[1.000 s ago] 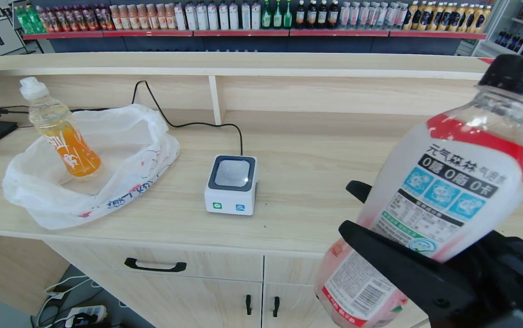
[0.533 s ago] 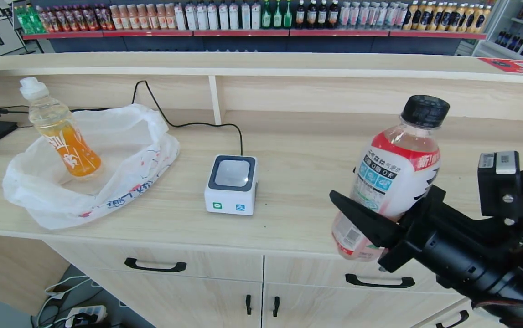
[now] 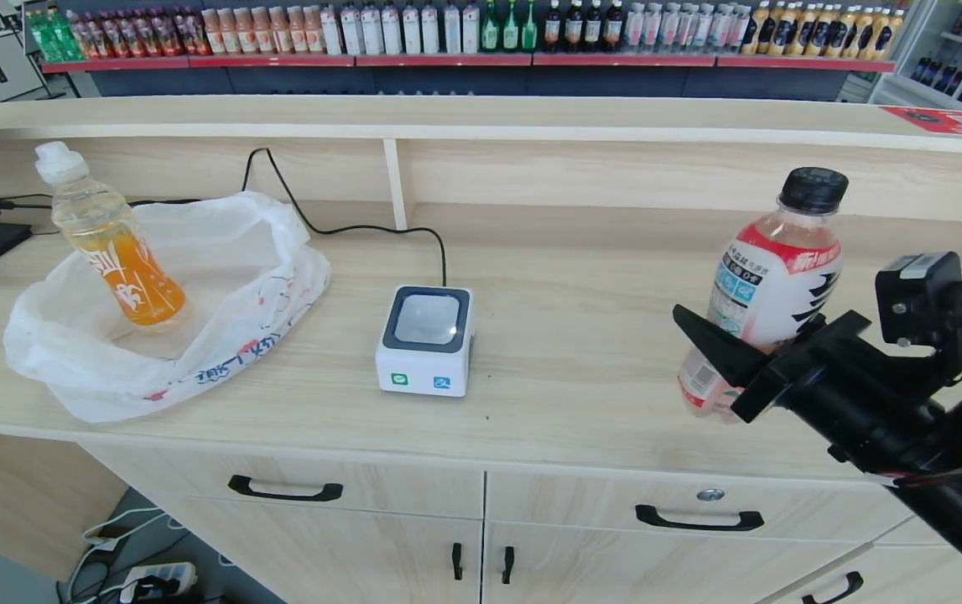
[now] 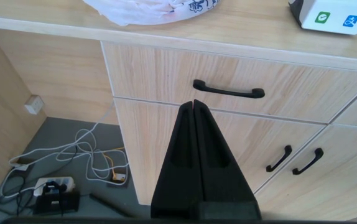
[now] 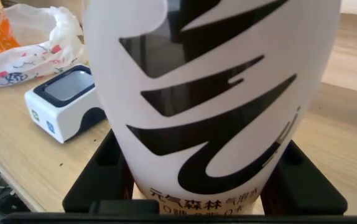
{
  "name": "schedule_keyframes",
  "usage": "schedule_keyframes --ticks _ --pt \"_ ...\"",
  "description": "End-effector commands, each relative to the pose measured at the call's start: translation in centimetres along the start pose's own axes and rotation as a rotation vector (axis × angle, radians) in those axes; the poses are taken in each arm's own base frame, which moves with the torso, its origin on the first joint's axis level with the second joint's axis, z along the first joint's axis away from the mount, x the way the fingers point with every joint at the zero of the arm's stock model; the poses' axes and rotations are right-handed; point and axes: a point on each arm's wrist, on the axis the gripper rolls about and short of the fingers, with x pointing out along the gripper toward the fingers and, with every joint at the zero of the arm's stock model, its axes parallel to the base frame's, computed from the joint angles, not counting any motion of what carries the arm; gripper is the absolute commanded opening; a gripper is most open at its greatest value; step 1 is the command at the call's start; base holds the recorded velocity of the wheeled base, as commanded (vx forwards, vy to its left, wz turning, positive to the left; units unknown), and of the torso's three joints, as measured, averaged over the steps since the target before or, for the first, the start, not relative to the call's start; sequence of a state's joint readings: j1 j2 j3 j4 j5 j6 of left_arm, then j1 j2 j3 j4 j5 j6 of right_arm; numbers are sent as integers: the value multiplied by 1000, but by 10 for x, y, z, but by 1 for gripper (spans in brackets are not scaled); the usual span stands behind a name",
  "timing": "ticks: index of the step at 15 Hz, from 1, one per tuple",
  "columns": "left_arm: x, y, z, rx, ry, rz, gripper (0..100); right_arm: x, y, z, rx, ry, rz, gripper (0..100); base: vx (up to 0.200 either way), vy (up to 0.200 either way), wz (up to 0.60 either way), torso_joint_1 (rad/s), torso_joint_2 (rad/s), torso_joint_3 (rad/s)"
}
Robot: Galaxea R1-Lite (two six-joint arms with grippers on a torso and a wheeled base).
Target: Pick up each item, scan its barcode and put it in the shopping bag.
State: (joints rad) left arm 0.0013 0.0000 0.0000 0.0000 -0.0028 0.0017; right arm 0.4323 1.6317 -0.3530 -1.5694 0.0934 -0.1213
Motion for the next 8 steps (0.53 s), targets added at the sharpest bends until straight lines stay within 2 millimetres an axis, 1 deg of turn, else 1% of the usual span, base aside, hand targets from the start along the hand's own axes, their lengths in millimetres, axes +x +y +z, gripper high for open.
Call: schedule_keyframes --ticks 1,4,8 --pt "0 0 0 0 0 0 0 8 -17 -2 -19 -7 -62 0 0 0 0 0 0 0" --pt "0 0 0 6 0 -2 0 14 -28 -4 -8 -9 -107 0 0 0 0 0 0 0" --pt "0 0 0 3 0 0 0 12 -33 -5 17 -8 -138 0 -200 0 0 7 8 -5"
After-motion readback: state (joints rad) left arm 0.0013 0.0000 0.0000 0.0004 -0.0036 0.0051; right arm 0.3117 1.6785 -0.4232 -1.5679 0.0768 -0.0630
